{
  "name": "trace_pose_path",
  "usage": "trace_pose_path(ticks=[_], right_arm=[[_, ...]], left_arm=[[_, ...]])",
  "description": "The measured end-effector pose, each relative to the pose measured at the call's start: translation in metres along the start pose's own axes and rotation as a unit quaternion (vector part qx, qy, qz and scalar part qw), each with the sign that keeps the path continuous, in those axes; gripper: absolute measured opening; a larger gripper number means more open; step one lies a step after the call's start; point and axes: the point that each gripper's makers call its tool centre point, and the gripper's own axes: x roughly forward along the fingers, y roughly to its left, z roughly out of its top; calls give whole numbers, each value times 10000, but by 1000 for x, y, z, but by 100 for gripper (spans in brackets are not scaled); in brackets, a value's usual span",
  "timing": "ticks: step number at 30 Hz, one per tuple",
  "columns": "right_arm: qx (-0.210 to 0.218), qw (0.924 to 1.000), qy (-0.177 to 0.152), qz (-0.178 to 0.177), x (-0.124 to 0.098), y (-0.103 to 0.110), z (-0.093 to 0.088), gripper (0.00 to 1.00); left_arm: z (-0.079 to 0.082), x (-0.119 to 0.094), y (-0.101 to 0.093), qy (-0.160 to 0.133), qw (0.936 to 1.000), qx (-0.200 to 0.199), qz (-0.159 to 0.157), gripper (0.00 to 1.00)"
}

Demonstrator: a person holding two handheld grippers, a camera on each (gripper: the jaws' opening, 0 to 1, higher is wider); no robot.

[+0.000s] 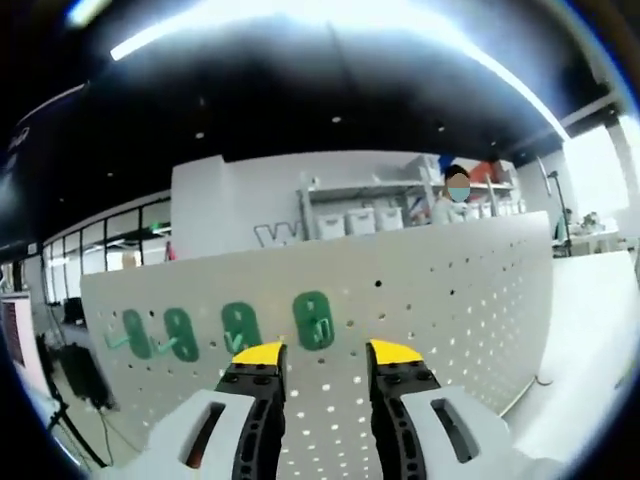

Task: Insert the hook assembly into the mounting plate slot until the hook locks in place.

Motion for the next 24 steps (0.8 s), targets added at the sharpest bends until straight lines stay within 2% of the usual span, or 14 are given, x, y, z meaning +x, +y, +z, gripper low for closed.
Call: trace_pose_path(ticks=[7, 11, 24], right_arm=[[-25, 10000, -33, 48, 2, 4, 4, 89], [-27, 10000, -27, 36, 1, 5, 4, 89], [-54, 10000, -21, -29, 0, 2, 7, 89]], left_arm=[[4, -11, -5, -51, 9999, -22, -144, 45], [5, -18, -10, -44, 9995, -74, -302, 49], [-6, -55, -17, 100, 9965, -239, -799, 70]])
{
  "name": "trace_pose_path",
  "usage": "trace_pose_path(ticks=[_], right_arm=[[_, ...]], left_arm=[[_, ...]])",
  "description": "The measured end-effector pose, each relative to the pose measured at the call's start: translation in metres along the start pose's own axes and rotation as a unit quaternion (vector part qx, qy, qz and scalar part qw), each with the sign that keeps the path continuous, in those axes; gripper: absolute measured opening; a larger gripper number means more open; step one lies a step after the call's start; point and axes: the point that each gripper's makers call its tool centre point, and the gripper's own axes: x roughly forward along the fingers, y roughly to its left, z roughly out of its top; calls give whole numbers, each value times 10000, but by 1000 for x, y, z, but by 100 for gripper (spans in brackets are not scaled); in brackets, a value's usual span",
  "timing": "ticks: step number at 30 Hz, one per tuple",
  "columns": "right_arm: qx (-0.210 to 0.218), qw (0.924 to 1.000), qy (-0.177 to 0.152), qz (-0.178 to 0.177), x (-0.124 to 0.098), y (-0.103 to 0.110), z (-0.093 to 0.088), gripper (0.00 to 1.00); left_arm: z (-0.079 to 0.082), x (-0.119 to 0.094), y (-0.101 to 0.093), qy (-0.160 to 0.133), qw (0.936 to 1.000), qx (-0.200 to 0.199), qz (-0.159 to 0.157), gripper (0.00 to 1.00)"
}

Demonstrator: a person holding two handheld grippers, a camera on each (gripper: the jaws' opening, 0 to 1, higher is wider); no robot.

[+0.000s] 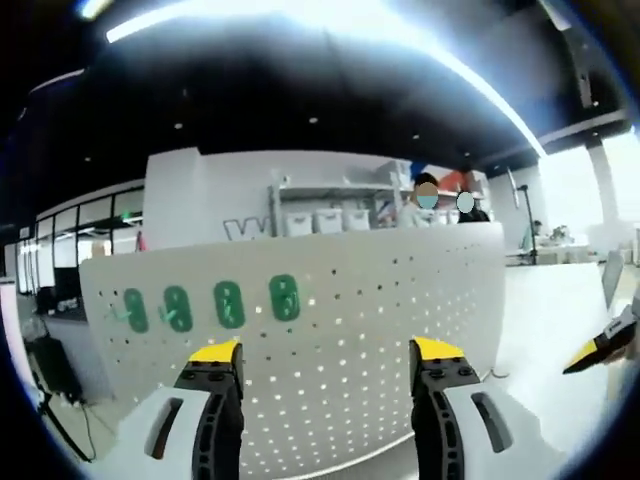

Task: Insert the hook assembly into the mounting plate slot until the hook locks in place.

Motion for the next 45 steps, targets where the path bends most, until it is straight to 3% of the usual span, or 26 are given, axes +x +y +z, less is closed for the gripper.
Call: trace_pose_path(ticks=[19, 30, 45], right_arm=[[-104, 9999, 1, 73, 2, 5, 9, 89], [-157, 9998, -24, 94, 4, 7, 16, 90], [-117, 9998, -134, 98, 0, 9, 26, 90]], left_arm=[[-23, -81, -13, 126, 9988, -26, -471, 78], [-37, -134, -12, 205, 9986, -172, -459, 81], [-53, -178, -23, 193, 9979, -431, -454, 85]])
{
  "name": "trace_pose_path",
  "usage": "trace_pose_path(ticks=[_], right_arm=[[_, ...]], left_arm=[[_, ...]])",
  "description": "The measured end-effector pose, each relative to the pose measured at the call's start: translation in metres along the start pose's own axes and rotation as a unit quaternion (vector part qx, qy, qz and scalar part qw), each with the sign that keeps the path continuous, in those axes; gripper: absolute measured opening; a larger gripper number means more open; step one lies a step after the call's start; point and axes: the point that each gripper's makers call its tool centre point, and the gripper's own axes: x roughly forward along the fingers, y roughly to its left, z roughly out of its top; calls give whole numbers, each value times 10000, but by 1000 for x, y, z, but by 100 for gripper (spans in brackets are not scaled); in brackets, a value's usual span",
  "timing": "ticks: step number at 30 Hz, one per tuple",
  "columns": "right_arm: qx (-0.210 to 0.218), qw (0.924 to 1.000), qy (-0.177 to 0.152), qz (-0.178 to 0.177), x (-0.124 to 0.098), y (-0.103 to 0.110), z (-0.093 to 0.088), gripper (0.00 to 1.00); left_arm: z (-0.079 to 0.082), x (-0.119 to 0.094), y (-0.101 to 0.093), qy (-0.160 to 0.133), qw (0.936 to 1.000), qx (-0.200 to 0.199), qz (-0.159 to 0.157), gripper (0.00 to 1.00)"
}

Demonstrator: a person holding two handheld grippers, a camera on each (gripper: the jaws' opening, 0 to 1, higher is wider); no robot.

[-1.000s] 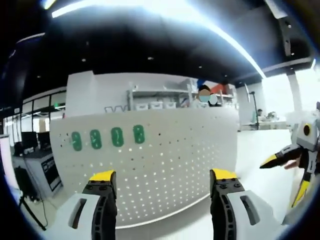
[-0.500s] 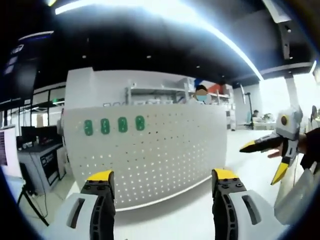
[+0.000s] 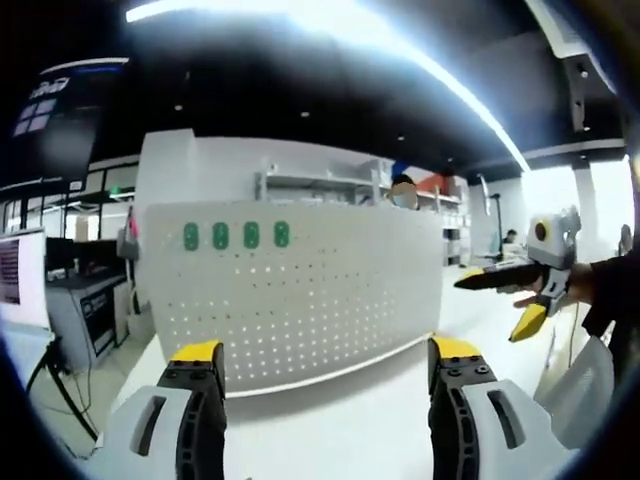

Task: Insert the hook assembly into the mounting plate slot until the hook locks in place.

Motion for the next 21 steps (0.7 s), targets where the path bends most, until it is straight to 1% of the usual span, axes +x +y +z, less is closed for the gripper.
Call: trace_pose_path(ticks=[3, 7, 10, 21], right_arm=[[100, 9999, -58, -62, -3, -4, 1, 90], [75, 9999, -14, -99, -5, -4, -1, 90], [67, 9999, 0, -99, -6, -3, -1, 90], [68, 9999, -40, -117, -6, 1, 0, 90]], left_arm=[[-5, -8, -1, -4, 10000, -20, 4, 86], [-13, -16, -3, 44, 9999, -120, 26, 86], [-16, -19, -6, 31, 9998, -178, 27, 86], [-15, -21, -11, -52, 9996, -266, 5, 86]])
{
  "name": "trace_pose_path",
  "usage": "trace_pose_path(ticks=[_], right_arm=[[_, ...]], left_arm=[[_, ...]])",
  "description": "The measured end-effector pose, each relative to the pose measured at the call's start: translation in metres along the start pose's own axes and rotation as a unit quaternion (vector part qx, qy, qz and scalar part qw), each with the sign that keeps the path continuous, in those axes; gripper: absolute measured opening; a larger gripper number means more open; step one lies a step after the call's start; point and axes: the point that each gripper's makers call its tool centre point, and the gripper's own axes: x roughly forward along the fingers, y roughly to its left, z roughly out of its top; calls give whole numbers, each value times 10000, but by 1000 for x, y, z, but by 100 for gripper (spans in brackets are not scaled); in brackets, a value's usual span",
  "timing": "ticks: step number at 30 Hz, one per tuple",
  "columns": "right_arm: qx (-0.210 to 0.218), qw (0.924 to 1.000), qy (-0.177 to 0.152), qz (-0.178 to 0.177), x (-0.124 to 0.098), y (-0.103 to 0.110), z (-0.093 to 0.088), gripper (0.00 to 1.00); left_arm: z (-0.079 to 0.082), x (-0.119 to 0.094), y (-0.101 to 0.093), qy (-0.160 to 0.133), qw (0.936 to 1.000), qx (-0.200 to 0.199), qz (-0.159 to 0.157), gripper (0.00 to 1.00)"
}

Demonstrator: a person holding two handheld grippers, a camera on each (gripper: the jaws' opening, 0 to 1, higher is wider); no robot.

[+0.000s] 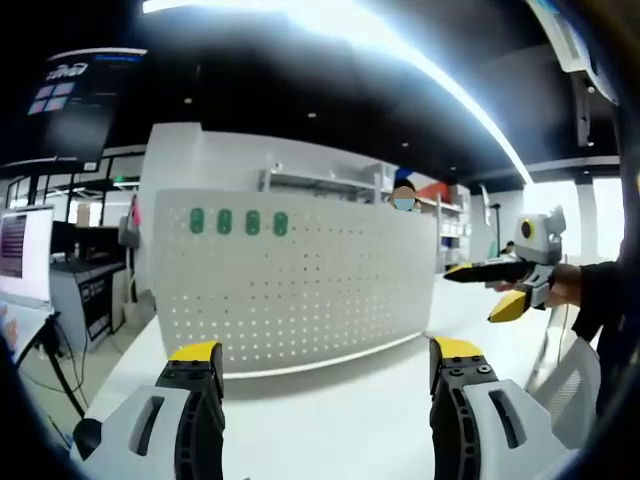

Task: Insert the hook assembly into the mounting plate slot until the hook locks in place.

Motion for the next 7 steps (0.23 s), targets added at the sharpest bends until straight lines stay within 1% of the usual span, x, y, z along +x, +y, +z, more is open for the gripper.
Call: trace_pose_path(ticks=[7], right_arm=[[14, 10000, -1, -9, -2, 0, -2, 90]], left_arm=[[1, 2, -4, -23, 10000, -19, -27, 85]])
